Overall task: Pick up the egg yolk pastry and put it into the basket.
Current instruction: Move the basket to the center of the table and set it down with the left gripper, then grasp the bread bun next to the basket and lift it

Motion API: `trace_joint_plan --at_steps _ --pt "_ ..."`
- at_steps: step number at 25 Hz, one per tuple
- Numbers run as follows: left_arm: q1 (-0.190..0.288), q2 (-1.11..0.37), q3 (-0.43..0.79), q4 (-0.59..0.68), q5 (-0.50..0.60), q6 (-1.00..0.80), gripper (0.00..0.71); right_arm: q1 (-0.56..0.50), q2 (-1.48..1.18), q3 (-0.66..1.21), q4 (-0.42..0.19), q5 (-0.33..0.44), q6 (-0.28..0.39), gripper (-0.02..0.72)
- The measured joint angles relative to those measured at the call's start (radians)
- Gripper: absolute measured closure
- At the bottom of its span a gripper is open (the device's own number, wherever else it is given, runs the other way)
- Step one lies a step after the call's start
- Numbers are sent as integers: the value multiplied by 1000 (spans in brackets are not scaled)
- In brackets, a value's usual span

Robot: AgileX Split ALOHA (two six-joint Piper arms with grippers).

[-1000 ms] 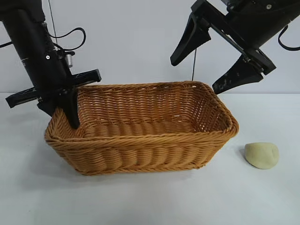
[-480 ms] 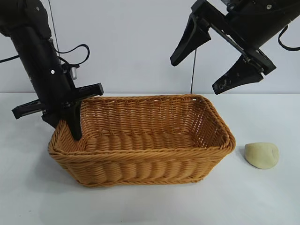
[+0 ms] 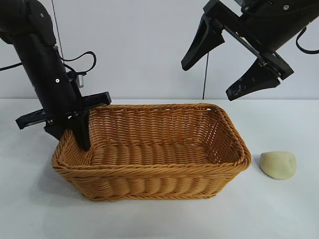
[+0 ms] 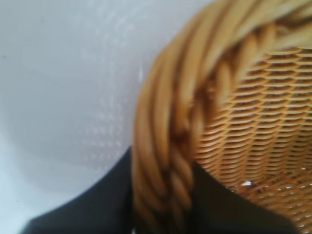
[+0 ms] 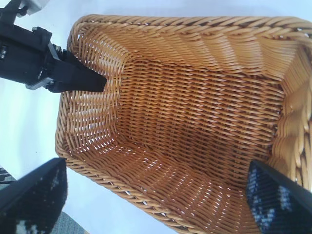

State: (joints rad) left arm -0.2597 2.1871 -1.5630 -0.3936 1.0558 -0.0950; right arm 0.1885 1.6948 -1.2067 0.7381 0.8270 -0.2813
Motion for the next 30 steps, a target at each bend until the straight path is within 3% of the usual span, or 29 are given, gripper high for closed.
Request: trace_joint_plan --at_steps 2,5,10,17,21,30 --pt "0 -8 0 0 1 -1 140 0 0 0 -1 1 0 19" --pt "0 -48 0 1 3 -1 63 0 0 0 -1 1 0 19" --pt "0 -153 -30 52 35 -1 37 0 0 0 -1 1 0 19" --pt "5 -212 -102 245 96 -40 36 0 0 0 -1 2 0 19" --pt "49 -212 -105 273 105 -33 36 0 0 0 -1 2 0 19" --pt "217 -212 -105 370 152 22 36 0 0 0 -1 3 0 19"
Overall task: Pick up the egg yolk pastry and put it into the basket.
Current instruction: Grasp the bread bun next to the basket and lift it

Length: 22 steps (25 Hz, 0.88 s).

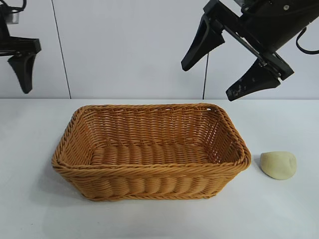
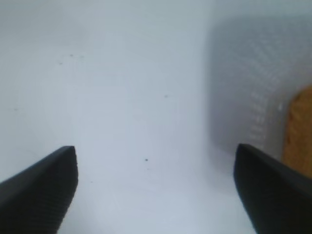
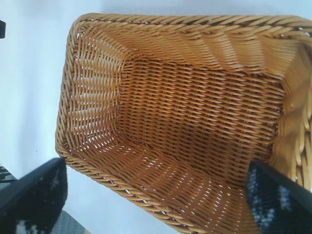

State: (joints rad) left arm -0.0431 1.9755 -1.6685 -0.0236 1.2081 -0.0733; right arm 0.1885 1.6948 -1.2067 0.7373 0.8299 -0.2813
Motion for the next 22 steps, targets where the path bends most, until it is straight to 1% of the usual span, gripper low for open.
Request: trace_joint_plan --at_steps 3,7,9,11,16,22 --pt "20 0 0 2 5 26 38 0 0 0 0 0 0 19" --pt "20 -14 2 -14 5 37 45 0 0 0 0 0 0 19" --pt "20 -49 20 -26 3 40 46 0 0 0 0 0 0 19" --pt "20 -112 65 -27 3 41 46 0 0 0 -1 0 0 19" --pt "20 -328 276 -27 3 42 46 0 0 0 -5 4 0 19" --pt "20 -680 575 -27 5 43 46 0 0 0 -8 4 0 19"
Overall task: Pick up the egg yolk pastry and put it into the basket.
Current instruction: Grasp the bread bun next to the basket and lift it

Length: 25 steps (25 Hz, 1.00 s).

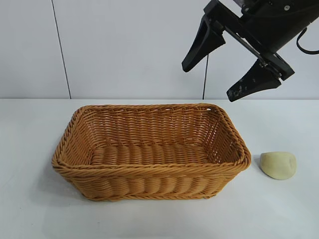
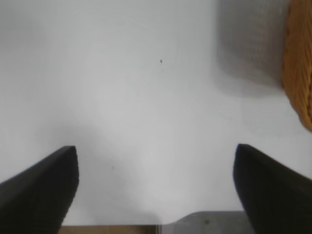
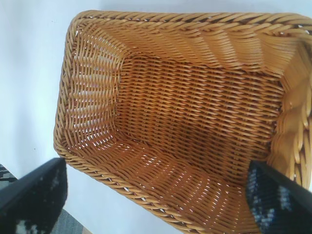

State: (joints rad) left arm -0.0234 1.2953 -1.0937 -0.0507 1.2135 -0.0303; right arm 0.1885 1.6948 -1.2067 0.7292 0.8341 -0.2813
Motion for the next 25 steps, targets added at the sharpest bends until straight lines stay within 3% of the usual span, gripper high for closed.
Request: trace_joint_plan --at_steps 8,15,25 --pt "0 -443 340 0 0 1 46 0 0 0 0 1 0 19" --pt "0 -813 567 0 -99 1 47 0 0 0 0 1 0 19" --pt "0 -1081 599 0 -143 8 48 0 0 0 0 1 0 19"
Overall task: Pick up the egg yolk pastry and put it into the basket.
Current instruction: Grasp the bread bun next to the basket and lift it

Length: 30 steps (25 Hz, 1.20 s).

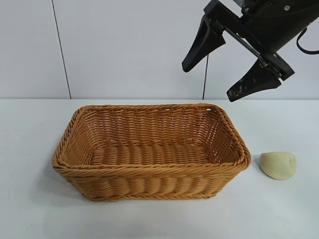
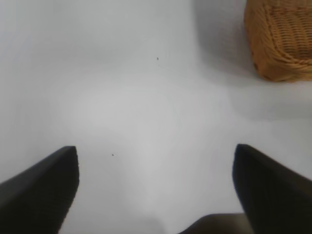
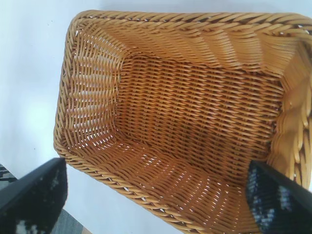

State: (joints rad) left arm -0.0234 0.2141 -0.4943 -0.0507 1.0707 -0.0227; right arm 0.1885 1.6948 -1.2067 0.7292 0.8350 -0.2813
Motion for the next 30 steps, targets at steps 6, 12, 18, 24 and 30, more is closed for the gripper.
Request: trace_joint_plan --at_steps 6,12,18,24,30 --pt "0 -129 1 0 -2 0 48 0 0 0 0 0 0 19" --pt "0 -217 1 0 -4 0 48 0 0 -18 -67 22 7 19" --pt "0 -220 1 0 -4 1 48 -8 0 -122 -448 88 204 19" --pt "0 -220 1 0 -4 1 48 -87 2 -140 -623 134 305 19" --pt "0 -220 1 0 -4 1 48 -186 64 -140 -595 137 289 32"
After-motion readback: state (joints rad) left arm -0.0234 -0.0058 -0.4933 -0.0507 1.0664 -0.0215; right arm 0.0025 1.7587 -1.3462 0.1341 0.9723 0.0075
